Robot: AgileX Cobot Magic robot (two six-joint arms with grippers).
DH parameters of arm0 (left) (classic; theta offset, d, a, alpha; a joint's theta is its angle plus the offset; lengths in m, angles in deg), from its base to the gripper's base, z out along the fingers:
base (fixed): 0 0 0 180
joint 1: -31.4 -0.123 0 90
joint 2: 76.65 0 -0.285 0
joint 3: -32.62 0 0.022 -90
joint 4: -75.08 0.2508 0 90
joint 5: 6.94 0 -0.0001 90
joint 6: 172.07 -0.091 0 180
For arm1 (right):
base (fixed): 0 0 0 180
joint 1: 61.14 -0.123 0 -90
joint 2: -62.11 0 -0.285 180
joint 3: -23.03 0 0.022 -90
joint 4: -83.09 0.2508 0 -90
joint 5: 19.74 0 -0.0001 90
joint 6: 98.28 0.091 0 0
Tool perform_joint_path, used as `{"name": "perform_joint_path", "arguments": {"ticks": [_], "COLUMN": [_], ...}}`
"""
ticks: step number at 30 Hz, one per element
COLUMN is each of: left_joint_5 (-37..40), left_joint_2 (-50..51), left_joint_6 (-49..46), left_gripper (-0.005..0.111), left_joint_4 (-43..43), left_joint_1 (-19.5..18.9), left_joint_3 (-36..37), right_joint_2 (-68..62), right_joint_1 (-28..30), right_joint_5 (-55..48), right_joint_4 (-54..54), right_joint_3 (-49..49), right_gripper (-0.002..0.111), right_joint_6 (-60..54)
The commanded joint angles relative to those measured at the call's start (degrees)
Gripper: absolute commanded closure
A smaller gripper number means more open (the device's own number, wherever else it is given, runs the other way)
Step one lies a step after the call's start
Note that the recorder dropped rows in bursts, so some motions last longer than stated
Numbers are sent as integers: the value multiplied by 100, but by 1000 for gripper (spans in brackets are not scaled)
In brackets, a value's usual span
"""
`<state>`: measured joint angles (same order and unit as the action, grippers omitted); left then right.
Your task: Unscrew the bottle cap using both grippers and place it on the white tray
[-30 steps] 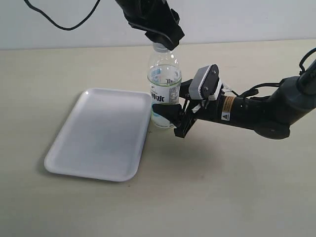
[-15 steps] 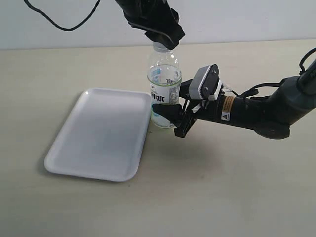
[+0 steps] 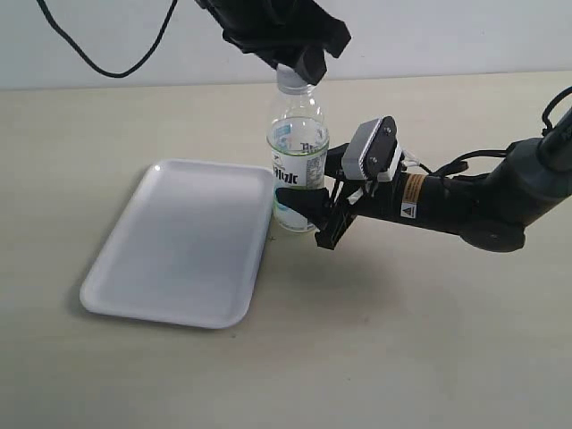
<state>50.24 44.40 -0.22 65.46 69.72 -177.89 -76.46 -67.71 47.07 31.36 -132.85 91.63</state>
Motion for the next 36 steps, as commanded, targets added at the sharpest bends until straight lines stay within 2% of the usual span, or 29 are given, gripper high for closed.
{"name": "perform_joint_path", "arguments": {"ticks": [1,8,10,15,17,23,26,31,36], "left_joint_5": [-49,-214,-319,-446,-457,-375,-166,661,1045], "left_joint_2": [-73,-73,-73,-73,-73,-124,-174,-246,-267], "left_joint_6": [698,672,672,672,613,347,-189,-1983,-3326], "left_gripper": [107,104,92,49,40,42,42,42,42], "left_joint_4": [-13,24,24,11,42,42,42,42,42], "left_joint_1": [24,13,13,13,13,13,1,1,1], "left_joint_3": [-36,-36,-36,-36,-86,-379,-440,-440,-440], "right_joint_2": [-2,-2,-2,-2,-2,-2,-2,-2,-2], "right_joint_1": [-12,-12,-12,-12,-12,-12,-12,-12,-12], "right_joint_5": [-295,-307,-318,-339,-354,-370,-370,-369,-384], "right_joint_4": [28,28,28,28,28,30,30,30,30], "right_joint_3": [-1,-1,-1,-1,-1,-1,-1,-1,-1], "right_gripper": [107,107,107,107,107,107,107,107,107], "right_joint_6": [-74,-74,-74,-74,-74,-74,-74,-62,-62]}}
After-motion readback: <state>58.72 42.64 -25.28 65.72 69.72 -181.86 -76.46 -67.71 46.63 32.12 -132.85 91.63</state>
